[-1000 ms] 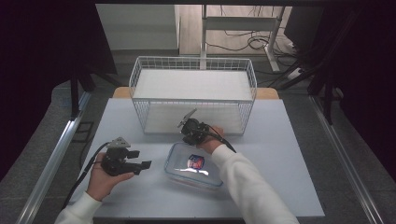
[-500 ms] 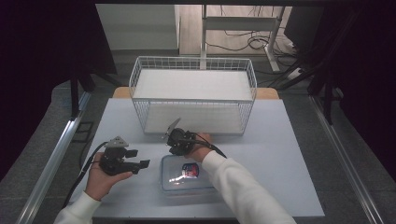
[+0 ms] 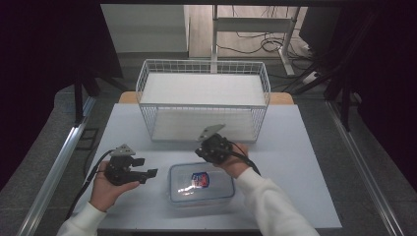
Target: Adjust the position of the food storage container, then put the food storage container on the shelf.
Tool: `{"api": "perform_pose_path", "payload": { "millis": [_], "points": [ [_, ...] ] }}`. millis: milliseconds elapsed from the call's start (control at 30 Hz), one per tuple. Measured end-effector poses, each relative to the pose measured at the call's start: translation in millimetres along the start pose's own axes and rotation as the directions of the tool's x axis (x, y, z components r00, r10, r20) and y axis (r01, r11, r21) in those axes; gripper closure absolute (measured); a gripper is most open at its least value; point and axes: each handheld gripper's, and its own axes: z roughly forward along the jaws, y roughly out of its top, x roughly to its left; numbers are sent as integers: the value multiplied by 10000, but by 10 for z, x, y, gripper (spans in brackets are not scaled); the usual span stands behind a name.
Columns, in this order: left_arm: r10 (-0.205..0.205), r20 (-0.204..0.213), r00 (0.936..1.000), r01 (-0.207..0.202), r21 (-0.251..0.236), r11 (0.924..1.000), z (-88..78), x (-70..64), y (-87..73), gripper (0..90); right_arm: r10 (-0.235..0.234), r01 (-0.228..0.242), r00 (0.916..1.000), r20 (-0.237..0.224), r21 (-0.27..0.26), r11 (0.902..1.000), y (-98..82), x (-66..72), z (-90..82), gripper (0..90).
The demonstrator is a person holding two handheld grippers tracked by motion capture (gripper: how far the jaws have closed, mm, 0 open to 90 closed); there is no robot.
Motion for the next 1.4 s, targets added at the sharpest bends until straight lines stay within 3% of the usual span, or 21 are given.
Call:
{"api": "perform_pose_path", "payload": {
  "millis": [200,267,300,333,367,400,467,567,700,800,833,967,1033,1133,1333,1400],
  "points": [
    [-79,-43,10000,80,54,10000,2,-27,-25,292,1131,-1103,9925,456,-590,9921,-478,-97,-428,889],
    [-221,-16,9998,221,-24,9998,5,-30,-37,292,1579,-1537,9860,542,-752,9853,-650,-129,-538,889],
    [-240,2,9997,240,-10,9997,5,-22,-44,293,2042,-1986,9772,574,-910,9759,-831,-151,-634,889],
    [-298,-5,9996,298,-21,9996,8,-19,-49,293,2042,-1986,9772,574,-910,9759,-831,-151,-634,889],
    [-338,-24,9994,338,-19,9994,8,-15,-56,294,2378,-2315,9698,544,-1017,9675,-959,-159,-694,889],
    [-373,-30,9993,372,-31,9993,6,-11,-62,294,2378,-2315,9698,544,-1017,9675,-959,-159,-694,889],
    [-456,-57,9989,455,-82,9989,-1,-12,-71,295,2725,-2668,9610,475,-1004,9585,-1089,-163,-745,889],
    [-452,-67,9990,451,-118,9989,-7,-18,-84,295,2951,-2891,9542,498,-1018,9519,-1199,-144,-784,882],
    [-469,-43,9989,468,-132,9988,-1,-29,-99,295,3106,-3037,9492,502,-1124,9461,-1262,-112,-806,762],
    [-474,16,9989,474,-170,9987,-2,-45,-105,294,3189,-3112,9471,358,-1393,9401,-1289,-87,-806,488],
    [-473,33,9989,474,-185,9987,-3,-48,-106,294,3281,-3183,9436,444,-1506,9359,-1300,-75,-801,409],
    [-582,72,9983,584,-259,9980,-3,-51,-104,287,3687,-3569,9282,504,-1598,9204,-1328,-74,-785,283],
    [-677,119,9976,680,-310,9972,-2,-56,-102,276,3888,-3775,9203,439,-1616,9118,-1337,-78,-774,244],
    [-746,210,9970,753,-336,9966,-2,-61,-101,271,4020,-3914,9149,367,-1623,9058,-1344,-82,-760,213],
    [-867,353,9956,881,-381,9954,9,-53,-90,253,4025,-3945,9153,120,-1735,9023,-1353,-83,-768,198],
    [-911,400,9950,925,-353,9951,17,-54,-88,243,4109,-4038,9117,47,-1750,8980,-1361,-94,-774,190]
  ]
}}
